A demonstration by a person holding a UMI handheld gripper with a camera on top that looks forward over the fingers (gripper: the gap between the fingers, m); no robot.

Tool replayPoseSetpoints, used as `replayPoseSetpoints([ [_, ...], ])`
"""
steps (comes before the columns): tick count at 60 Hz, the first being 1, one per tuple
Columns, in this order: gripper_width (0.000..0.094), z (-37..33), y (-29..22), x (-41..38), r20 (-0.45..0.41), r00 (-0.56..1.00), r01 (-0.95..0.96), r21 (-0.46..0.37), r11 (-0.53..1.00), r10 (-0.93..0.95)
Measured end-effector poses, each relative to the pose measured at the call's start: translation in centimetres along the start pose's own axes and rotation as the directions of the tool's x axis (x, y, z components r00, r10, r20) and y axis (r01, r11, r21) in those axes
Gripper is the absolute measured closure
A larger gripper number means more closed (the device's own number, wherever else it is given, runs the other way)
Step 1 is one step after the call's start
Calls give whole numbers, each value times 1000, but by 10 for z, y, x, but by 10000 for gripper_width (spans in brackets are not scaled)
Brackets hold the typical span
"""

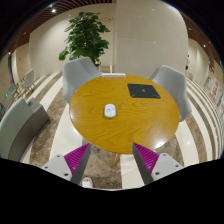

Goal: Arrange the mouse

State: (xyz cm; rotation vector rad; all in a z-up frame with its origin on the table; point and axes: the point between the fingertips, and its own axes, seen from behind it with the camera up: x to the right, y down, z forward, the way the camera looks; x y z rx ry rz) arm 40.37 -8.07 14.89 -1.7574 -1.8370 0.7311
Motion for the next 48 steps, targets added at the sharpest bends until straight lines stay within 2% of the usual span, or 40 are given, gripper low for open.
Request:
replayPoseSetpoints([
  [25,65,76,-15,-18,43,999,7,44,999,-9],
  [48,69,202,-49,-15,-5,1000,17,42,999,-16],
])
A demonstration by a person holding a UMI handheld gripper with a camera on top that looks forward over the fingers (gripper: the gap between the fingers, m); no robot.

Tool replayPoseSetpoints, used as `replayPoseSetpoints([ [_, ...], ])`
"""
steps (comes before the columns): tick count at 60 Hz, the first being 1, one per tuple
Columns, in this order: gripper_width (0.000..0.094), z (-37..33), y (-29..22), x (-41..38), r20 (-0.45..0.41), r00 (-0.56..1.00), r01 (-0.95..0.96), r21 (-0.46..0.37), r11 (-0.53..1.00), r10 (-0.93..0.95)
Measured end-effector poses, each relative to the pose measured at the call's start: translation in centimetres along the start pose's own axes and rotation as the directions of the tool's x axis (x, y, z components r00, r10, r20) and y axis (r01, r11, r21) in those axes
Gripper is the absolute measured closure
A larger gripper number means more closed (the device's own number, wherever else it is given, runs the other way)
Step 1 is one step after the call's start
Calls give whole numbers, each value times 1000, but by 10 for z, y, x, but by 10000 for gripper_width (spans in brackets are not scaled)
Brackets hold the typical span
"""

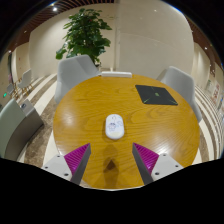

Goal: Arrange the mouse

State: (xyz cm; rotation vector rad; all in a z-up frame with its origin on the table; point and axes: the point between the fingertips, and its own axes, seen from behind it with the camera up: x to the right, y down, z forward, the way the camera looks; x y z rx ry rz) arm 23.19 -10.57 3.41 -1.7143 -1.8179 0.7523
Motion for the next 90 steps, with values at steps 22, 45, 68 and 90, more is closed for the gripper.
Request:
replayPoseSetpoints([
  [22,66,88,-26,3,-11,999,-41,-37,998,41],
  [45,239,117,-44,1,1,1000,-7,-55,998,8],
  [68,549,95,-74,5,-13,998,-64,-67,996,63],
  [90,552,119,-259,157,-98,993,-53,131,990,66],
])
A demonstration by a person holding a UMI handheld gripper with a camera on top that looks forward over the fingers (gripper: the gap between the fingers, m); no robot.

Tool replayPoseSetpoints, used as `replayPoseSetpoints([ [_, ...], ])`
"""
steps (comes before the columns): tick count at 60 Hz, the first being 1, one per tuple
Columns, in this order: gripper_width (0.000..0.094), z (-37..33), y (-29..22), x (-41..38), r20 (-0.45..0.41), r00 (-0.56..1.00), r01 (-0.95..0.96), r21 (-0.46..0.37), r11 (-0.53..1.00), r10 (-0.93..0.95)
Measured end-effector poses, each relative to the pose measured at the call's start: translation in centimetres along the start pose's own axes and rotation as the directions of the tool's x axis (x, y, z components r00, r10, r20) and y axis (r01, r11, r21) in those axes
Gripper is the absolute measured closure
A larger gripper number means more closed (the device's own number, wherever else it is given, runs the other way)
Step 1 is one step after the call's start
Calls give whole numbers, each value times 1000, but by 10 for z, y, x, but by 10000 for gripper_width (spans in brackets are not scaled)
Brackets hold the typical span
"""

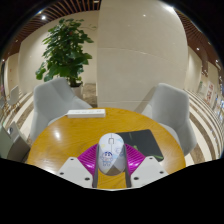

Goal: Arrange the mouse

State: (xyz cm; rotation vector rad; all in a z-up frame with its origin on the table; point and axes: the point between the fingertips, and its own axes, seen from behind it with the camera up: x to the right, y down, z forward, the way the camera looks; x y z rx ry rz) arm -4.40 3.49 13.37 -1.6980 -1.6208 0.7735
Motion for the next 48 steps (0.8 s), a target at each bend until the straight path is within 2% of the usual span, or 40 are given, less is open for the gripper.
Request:
replayPoseSetpoints([
  [7,552,69,0,52,-24,1000,-12,-35,999,11],
  [16,551,137,30,98,-31,999,-36,-118,992,32],
  [30,517,175,64,104,31,998,-52,-175,983,58],
  [37,397,177,66,100,55,996,-58,-166,984,68],
  [42,46,169,67,92,92,992,-68,-169,983,85],
  [44,86,163,67,91,96,992,-68,-174,982,85],
  [48,74,145,64,96,76,994,-58,-168,984,72],
])
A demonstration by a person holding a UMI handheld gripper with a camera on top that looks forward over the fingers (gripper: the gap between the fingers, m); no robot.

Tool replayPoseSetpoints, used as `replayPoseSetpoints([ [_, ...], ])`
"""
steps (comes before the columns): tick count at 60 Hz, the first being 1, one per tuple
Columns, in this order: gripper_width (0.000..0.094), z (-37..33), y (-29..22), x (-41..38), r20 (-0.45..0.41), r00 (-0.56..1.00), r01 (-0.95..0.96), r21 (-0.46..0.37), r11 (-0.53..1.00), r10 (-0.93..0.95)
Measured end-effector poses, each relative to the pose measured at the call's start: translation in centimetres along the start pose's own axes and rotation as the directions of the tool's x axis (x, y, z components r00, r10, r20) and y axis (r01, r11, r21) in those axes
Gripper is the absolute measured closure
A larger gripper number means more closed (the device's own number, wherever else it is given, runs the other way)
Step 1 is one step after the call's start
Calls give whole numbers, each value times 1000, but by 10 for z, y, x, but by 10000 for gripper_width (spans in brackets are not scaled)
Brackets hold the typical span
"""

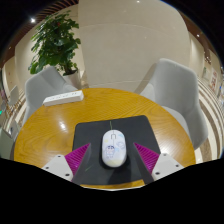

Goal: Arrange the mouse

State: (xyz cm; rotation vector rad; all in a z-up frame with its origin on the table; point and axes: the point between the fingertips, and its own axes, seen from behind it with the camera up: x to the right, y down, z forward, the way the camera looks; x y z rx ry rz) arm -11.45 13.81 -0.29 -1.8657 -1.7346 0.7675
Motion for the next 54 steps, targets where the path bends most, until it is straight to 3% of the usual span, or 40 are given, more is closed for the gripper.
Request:
replayPoseSetpoints([
  [8,74,-69,6,-12,-15,999,43,9,999,-42],
  [28,82,-232,127,-60,-43,997,58,-98,994,-62],
  [49,81,-264,164,-68,-129,990,49,-125,991,-65],
  [54,84,-264,163,-78,-112,992,45,-117,992,-59],
])
